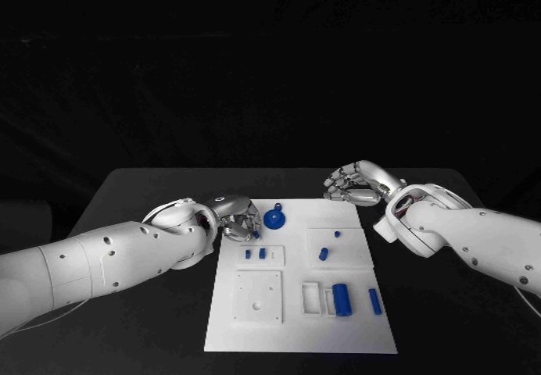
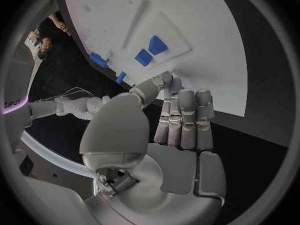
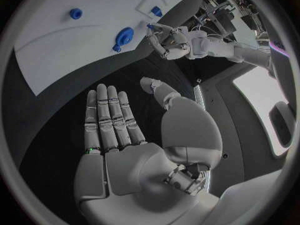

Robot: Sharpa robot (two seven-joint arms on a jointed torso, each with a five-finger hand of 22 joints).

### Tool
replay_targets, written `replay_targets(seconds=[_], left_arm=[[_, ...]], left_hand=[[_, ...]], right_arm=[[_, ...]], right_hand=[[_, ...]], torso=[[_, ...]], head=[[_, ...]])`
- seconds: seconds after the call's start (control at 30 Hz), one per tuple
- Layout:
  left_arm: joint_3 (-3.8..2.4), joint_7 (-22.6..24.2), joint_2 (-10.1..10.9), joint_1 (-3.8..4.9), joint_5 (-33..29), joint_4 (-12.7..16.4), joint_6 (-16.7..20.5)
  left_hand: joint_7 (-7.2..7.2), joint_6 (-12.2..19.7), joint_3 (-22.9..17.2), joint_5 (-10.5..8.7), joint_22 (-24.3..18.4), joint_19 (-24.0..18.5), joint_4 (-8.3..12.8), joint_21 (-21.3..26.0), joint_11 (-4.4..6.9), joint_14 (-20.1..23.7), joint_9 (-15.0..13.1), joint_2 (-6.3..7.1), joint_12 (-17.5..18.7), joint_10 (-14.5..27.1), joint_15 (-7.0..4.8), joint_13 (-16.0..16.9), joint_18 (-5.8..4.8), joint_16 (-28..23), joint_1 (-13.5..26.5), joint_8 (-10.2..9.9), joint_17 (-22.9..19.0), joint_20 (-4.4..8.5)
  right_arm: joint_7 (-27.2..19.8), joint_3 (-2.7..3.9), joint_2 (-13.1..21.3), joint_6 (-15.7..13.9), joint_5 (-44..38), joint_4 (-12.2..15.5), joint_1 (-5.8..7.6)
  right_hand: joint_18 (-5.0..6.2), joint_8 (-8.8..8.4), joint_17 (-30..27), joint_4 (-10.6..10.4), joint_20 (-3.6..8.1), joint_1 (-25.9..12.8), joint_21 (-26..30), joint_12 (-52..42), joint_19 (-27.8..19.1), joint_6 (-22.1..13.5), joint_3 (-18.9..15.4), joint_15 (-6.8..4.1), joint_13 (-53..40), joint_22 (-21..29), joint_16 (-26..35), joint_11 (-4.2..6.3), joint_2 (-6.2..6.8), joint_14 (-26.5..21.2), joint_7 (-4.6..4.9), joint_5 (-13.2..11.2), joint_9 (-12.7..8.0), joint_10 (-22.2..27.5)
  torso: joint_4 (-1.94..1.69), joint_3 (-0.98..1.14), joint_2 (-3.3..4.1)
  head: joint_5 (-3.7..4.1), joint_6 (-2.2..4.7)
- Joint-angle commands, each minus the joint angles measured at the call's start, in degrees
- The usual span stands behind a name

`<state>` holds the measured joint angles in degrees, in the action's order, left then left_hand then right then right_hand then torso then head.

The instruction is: Assemble the parts on the task board

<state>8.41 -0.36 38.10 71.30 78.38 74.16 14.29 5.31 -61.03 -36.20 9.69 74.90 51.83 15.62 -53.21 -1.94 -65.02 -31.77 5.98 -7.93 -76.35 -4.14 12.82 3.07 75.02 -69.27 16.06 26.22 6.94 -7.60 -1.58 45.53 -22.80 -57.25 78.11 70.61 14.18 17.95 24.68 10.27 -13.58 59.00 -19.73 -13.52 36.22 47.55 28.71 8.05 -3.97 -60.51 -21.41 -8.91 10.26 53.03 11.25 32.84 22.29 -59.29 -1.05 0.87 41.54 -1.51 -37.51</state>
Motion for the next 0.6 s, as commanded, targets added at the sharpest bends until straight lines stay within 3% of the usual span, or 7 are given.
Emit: replay_targets(seconds=[0.03, 0.6], left_arm=[[-0.03, 0.06, -0.22, -0.11, 0.45, -0.07, -0.58], [0.12, 0.0, -1.3, -0.53, 0.57, -0.36, -1.99]], left_hand=[[0.12, -0.38, -0.37, -0.1, 1.03, 0.32, 0.12, -0.19, -0.1, -0.23, -0.09, -0.43, 0.41, -0.37, -0.19, 0.05, 0.8, 0.35, 0.04, 0.18, -0.07, 2.82], [0.14, -0.38, -0.42, -0.13, 1.03, 0.32, 0.1, -0.2, -0.11, -0.23, -0.06, -0.47, 0.49, -0.43, -0.19, 0.05, 0.78, 0.32, 0.09, 0.16, -0.09, 2.82]], right_arm=[[-0.61, 0.02, -0.01, 0.66, -0.17, 0.09, -0.03], [-0.61, 0.02, 0.01, 0.68, -0.17, 0.08, -0.03]], right_hand=[[0.34, 0.37, -0.08, 0.12, -0.5, 0.24, 0.34, 0.23, 0.07, -0.3, 0.21, -0.01, 0.05, -0.09, 0.22, 0.05, 0.04, 0.53, -0.13, 0.28, -0.05, -0.26], [0.36, 0.38, -0.09, 0.13, -0.52, 0.22, 0.36, 0.27, 0.08, -0.3, 0.19, -0.02, 0.05, -0.11, 0.23, 0.06, 0.04, 0.54, -0.13, 0.28, -0.07, -0.29]], torso=[[0.02, 0.03, -0.01], [-0.01, 0.0, 0.01]], head=[[-0.05, 0.01], [0.06, -0.2]])
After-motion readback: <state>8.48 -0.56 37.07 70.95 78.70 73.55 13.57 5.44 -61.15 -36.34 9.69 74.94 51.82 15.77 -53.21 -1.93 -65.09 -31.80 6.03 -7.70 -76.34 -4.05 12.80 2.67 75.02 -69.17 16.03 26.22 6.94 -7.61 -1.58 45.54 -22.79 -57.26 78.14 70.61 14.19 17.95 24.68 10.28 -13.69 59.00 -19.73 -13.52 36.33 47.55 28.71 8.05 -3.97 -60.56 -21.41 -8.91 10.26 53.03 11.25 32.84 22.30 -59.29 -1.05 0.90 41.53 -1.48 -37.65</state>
